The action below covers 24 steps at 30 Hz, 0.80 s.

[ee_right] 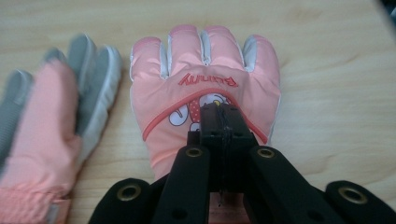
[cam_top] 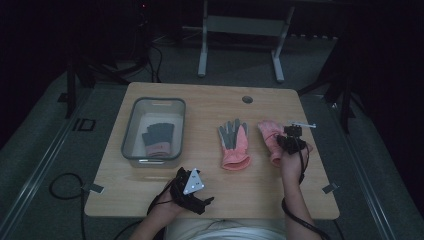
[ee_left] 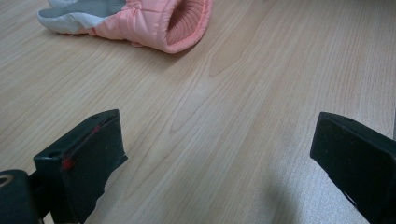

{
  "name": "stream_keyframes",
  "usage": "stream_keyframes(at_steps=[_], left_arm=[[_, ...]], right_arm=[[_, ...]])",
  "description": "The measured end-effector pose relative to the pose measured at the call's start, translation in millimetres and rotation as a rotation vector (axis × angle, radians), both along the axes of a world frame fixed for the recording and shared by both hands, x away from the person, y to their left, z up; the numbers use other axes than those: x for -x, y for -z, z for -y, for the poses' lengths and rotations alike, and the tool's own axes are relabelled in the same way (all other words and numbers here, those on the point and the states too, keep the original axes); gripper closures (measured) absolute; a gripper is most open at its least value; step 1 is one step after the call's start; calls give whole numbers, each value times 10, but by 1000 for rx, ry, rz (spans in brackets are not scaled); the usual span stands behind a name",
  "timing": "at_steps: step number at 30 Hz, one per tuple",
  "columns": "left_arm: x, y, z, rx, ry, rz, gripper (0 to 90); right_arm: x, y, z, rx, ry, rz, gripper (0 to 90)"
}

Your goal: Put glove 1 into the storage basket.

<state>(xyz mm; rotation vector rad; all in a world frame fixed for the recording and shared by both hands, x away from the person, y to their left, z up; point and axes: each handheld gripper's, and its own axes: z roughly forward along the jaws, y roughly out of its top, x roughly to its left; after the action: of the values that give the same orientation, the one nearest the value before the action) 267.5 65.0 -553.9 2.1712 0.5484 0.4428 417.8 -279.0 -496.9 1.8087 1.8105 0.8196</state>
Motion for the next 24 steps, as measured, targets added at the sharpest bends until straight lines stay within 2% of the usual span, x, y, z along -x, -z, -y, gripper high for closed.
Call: stream_keyframes(at_steps=[4,11,16,18,22,24], left_arm=[[0,9,3,-7,3,1,24],[3,12,8,-6,9,2,24],[-1,16,5,-5,7,-6,24],[-2,19,9,-5,8,-5,24],[13,13,17,-29,11,4,24],[19,7,16,-31,12,9,24]], right_arm=[[-57,172,-46,-22,-21,-35,893],[-67,230,-36,-29,-44,-36,859],[-26,92,13,-21,-86,-5,798],[-15,21,33,4,-117,14,758],[-21,-113,95,52,-214,44,699],[-36,-151,138,74,-269,43,681]])
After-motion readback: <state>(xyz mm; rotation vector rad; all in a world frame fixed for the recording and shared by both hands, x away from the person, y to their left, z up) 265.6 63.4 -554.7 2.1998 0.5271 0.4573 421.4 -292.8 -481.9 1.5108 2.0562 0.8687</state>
